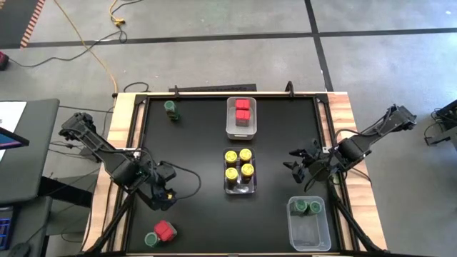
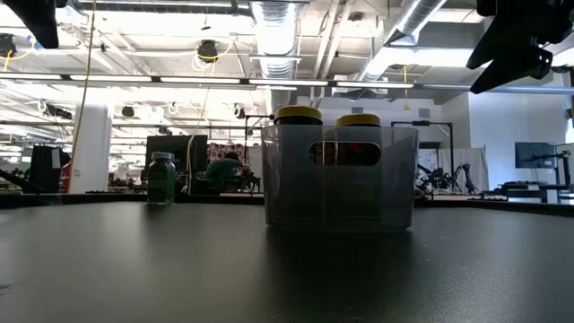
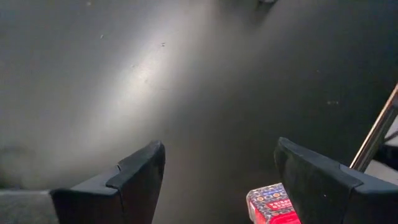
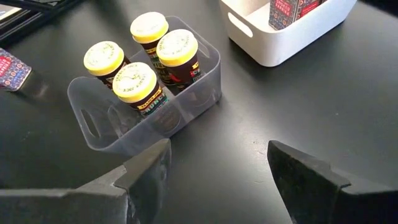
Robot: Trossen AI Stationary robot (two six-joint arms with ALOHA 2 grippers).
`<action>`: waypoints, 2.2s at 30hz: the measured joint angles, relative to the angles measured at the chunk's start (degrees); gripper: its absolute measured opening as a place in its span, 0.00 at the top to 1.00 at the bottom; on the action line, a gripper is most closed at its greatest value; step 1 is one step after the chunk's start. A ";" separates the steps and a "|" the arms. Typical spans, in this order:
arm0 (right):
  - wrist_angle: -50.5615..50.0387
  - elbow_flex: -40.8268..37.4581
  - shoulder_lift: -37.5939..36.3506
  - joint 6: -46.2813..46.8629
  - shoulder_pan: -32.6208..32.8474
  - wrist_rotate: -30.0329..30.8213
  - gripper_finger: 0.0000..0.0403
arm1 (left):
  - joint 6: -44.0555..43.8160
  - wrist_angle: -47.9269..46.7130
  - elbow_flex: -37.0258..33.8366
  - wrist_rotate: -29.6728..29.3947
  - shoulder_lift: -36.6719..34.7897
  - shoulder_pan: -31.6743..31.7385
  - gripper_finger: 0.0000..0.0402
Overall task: Sort spices by type
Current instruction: Put the bottom green seasoning bottle into the transparent bin
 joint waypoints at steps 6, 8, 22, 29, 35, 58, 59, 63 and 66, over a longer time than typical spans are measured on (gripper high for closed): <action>0.01 0.00 0.00 0.06 0.01 -0.03 0.27 | 5.29 0.81 0.00 0.04 0.00 -0.21 0.28; 0.11 0.00 0.00 0.07 0.00 -0.04 0.27 | 5.60 0.82 0.00 -0.29 0.00 -0.21 0.28; 0.33 0.02 0.00 0.57 0.00 -0.07 0.27 | 6.24 0.99 -0.02 -0.83 0.00 0.31 0.27; 0.33 0.02 0.00 2.79 0.00 -0.02 0.27 | 6.33 -3.02 -0.02 -2.59 0.00 1.36 0.13; 0.33 0.02 0.00 3.89 0.00 0.01 0.27 | 9.40 -3.39 -0.02 -4.78 -0.02 2.17 0.01; 0.28 0.02 0.14 16.67 0.00 0.45 0.27 | 46.50 -7.58 -0.02 -6.18 -0.04 2.28 0.03; 0.30 0.02 0.40 17.64 0.00 0.46 0.27 | 47.73 -7.41 -0.02 -6.98 -0.04 2.28 0.03; 0.41 0.02 2.30 20.39 0.00 0.48 0.27 | 48.03 -7.21 -0.02 -7.66 -0.04 1.86 0.03; 0.43 0.02 4.93 21.88 0.00 0.46 0.27 | 47.48 -6.62 -0.02 -4.27 -0.04 -0.34 0.03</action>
